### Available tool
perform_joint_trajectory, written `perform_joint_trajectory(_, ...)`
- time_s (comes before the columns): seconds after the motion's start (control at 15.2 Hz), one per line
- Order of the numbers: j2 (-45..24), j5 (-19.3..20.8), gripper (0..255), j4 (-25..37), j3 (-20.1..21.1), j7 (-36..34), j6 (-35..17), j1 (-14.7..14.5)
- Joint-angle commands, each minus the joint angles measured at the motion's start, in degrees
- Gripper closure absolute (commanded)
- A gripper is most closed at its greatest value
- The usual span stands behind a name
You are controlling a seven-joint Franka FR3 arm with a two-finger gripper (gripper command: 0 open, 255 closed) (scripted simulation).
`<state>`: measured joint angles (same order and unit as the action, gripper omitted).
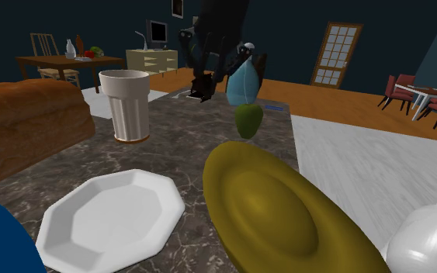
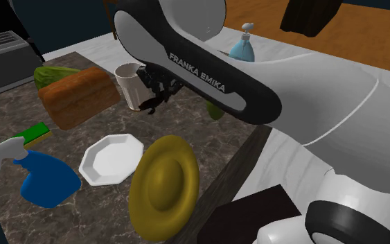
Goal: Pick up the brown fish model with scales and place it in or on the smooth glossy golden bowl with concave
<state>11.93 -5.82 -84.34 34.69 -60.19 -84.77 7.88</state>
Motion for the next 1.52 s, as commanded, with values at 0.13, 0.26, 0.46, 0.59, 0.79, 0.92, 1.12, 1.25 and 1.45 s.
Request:
perform_joint_trajectory(0.13, 6.9, -3.6, 255, -4.9, -1.0, -0.5, 0.9, -1.3)
perform_joint_trajectory(0.26, 10.5, -5.4, 255, -7.6, -1.5, -1.0, 1.4, -2.2)
perform_joint_trajectory(0.46, 15.6, -7.8, 255, -10.8, -2.0, -2.2, 2.5, -3.9)
perform_joint_trajectory(0.59, 18.7, -9.2, 255, -12.6, -2.2, -3.2, 3.4, -5.1)
perform_joint_trajectory(0.79, 22.9, -11.2, 255, -14.7, -2.1, -5.0, 5.1, -6.8)
perform_joint_trajectory(0.92, 26.2, -12.7, 255, -15.9, -1.9, -6.8, 6.5, -8.3)
perform_joint_trajectory(1.12, 27.7, -13.3, 255, -19.5, -2.0, -6.4, 4.5, -8.9)
perform_joint_trajectory(1.25, 28.7, -13.7, 255, -21.8, -1.9, -6.1, 3.2, -9.2)
perform_joint_trajectory(1.45, 30.1, -14.2, 255, -25.1, -1.8, -5.7, 1.2, -9.7)
